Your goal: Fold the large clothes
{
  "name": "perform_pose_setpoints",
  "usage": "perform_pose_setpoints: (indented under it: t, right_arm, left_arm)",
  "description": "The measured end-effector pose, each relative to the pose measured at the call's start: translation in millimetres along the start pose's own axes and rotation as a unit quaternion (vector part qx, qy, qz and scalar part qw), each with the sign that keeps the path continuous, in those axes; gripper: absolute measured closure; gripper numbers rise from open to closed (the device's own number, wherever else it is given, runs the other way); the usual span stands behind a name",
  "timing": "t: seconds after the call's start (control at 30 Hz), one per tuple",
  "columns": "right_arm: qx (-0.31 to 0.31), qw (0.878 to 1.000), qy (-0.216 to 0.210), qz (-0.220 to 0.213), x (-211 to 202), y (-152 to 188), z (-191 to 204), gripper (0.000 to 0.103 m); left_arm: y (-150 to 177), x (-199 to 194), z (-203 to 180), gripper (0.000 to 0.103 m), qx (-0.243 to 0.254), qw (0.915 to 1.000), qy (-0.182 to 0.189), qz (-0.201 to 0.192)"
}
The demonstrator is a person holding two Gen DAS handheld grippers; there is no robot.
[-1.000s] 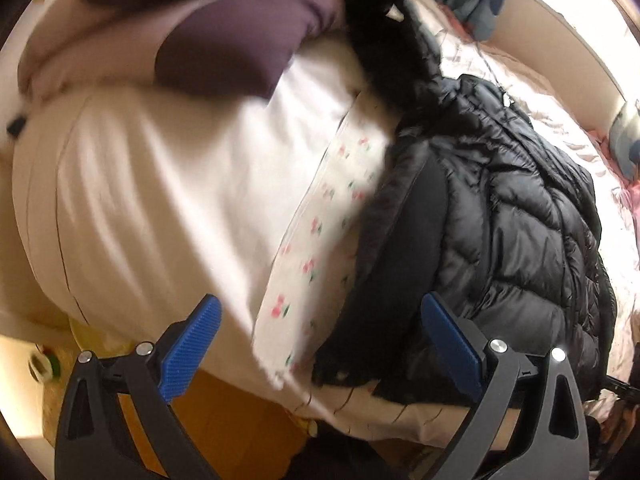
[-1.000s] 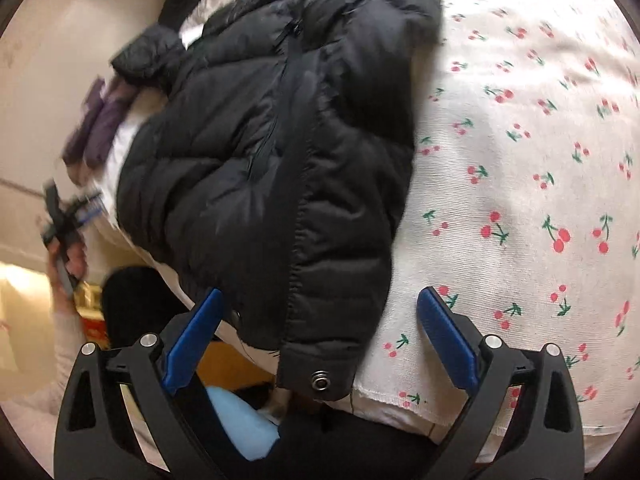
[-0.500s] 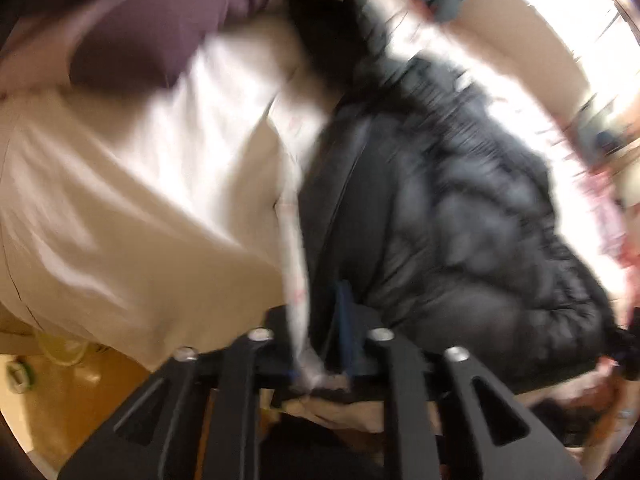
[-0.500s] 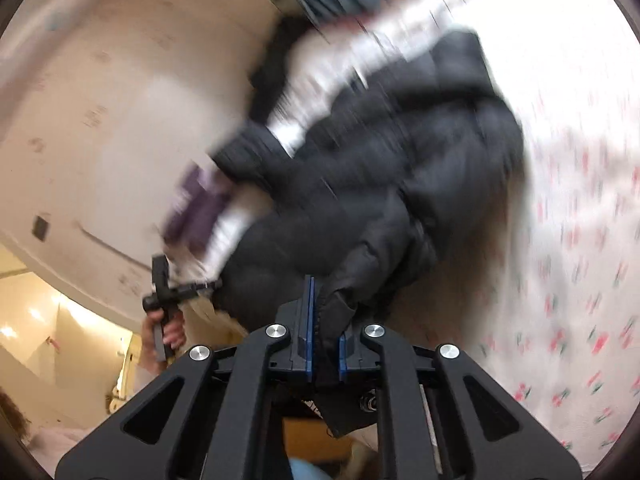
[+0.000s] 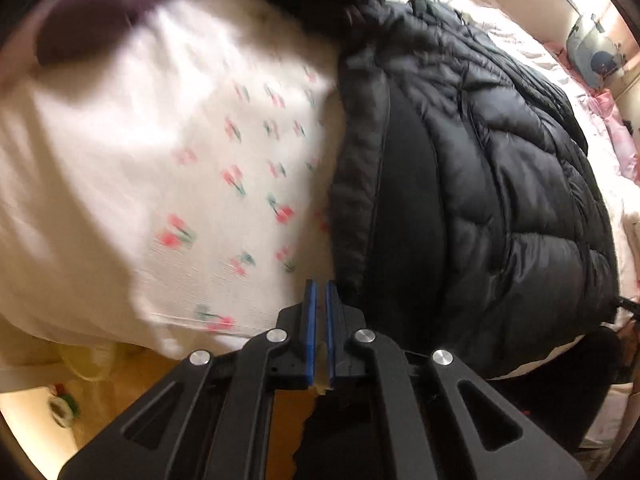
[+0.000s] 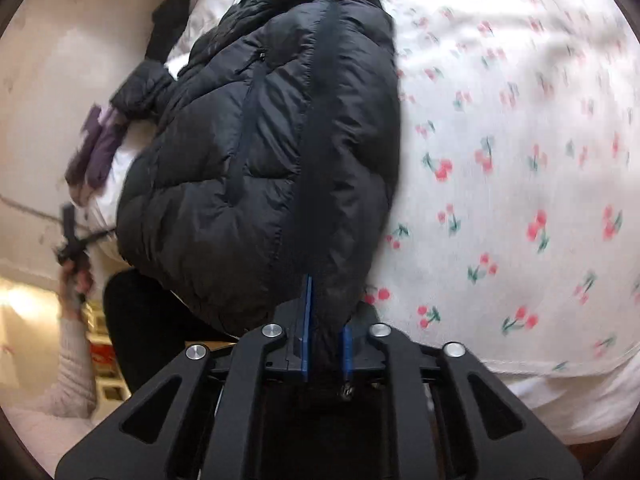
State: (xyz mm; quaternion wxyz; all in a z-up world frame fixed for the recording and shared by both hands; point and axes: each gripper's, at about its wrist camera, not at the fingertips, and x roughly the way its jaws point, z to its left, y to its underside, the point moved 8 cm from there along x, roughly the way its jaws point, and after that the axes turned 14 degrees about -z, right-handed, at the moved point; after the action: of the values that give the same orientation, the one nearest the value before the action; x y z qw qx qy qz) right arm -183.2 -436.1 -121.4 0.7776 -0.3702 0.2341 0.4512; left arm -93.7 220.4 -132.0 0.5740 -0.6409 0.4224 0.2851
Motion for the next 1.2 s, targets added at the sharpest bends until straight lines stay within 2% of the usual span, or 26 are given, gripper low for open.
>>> perform_pose_setpoints:
  t: [0.03, 0.07, 0.1, 0.13, 0.23, 0.3, 0.33, 0.4, 0.43, 0.47, 0.5, 0.53, 0.6, 0.73, 0.8, 0.87, 0.97, 1.0, 1.1, 1.13, 1.2]
  right_arm:
    - [-0.003, 1.0, -0.005, 0.002, -1, 0, 2, 0.073]
    - [-0.006, 1.0, -0.005, 0.005, -1, 2, 4, 0.049]
    - [-0.016, 1.0, -0.005, 0.011, 2, 4, 11, 0.042]
    - [-0.03, 0.999, 0.0, 0.014, 4, 5, 16, 0.042]
    - [-0.024, 1.0, -0.002, 0.001, 2, 0, 21, 0.045]
    - [-0.021, 1.0, -0.007, -0.009, 1, -2, 21, 0.06]
    - [-0.02, 1.0, -0.005, -0.011, 6, -1, 24, 0.063]
    - [-0.013, 1.0, -0.01, -0.013, 2, -2, 20, 0.069]
    - [-0.009, 1.0, -0.013, -0.013, 5, 0, 19, 0.069]
    - [-0.004, 1.0, -0.014, -0.011, 8, 0, 18, 0.069]
    - [-0.001, 1.0, -0.015, -0.011, 11, 0, 17, 0.069]
    - [0.003, 1.0, -0.016, -0.013, 14, -1, 17, 0.069]
    - [0.007, 1.0, -0.019, -0.018, 16, -2, 21, 0.071]
    - [0.005, 0.999, -0.024, -0.022, 9, -3, 24, 0.072]
    - [0.004, 0.999, -0.027, -0.026, 4, -3, 26, 0.072]
    - [0.005, 0.999, -0.028, -0.028, 1, -4, 25, 0.072]
    - [0.012, 0.999, -0.031, -0.031, 0, -3, 23, 0.072]
    - [0.013, 0.999, -0.031, -0.032, 1, -3, 23, 0.072]
    - [0.016, 0.999, -0.033, -0.036, 0, -1, 23, 0.072]
    - [0.016, 0.999, -0.033, -0.036, -1, -1, 23, 0.072]
    - [0.017, 0.999, -0.034, -0.037, -3, -1, 22, 0.072]
  left_arm:
    - [2, 5, -1, 0.098, -0.006, 0.9999, 0.011, 0.004]
    - [3, 10, -5, 0.098, -0.007, 0.9997, 0.022, 0.008]
    - [6, 13, -8, 0.098, -0.005, 0.9995, 0.031, 0.011]
    - [10, 17, -11, 0.098, 0.002, 0.9992, 0.034, 0.02]
    - [23, 19, -8, 0.098, 0.007, 0.9993, 0.009, 0.034]
    - [22, 15, -1, 0.098, -0.011, 0.9994, -0.007, 0.032]
    - [22, 8, 7, 0.098, -0.011, 0.9992, -0.031, 0.024]
    - [28, -2, 14, 0.097, -0.01, 0.9989, -0.044, 0.015]
    - [32, -6, 15, 0.085, -0.017, 0.9993, -0.031, 0.013]
    - [37, -7, 15, 0.062, -0.018, 0.9994, -0.024, 0.013]
    - [40, -6, 18, 0.055, -0.015, 0.9993, -0.032, 0.012]
    - [45, -2, 19, 0.054, -0.011, 0.999, -0.042, 0.007]
    - [47, 6, 13, 0.054, -0.021, 0.9994, -0.027, 0.007]
    - [57, 15, 1, 0.054, -0.02, 0.9992, -0.034, 0.004]
    - [56, 2, 7, 0.049, -0.046, 0.9987, -0.017, -0.011]
    - [60, -5, 13, 0.037, -0.08, 0.9963, 0.024, -0.017]
    - [64, -10, 12, 0.028, -0.14, 0.9832, 0.116, -0.014]
    - [67, -9, 9, 0.025, -0.164, 0.9748, 0.151, -0.013]
    - [76, -16, 0, 0.023, -0.217, 0.9518, 0.217, -0.01]
    - [77, -20, -1, 0.023, -0.238, 0.9383, 0.25, -0.018]
    - [76, -31, 2, 0.019, -0.26, 0.9223, 0.284, -0.032]
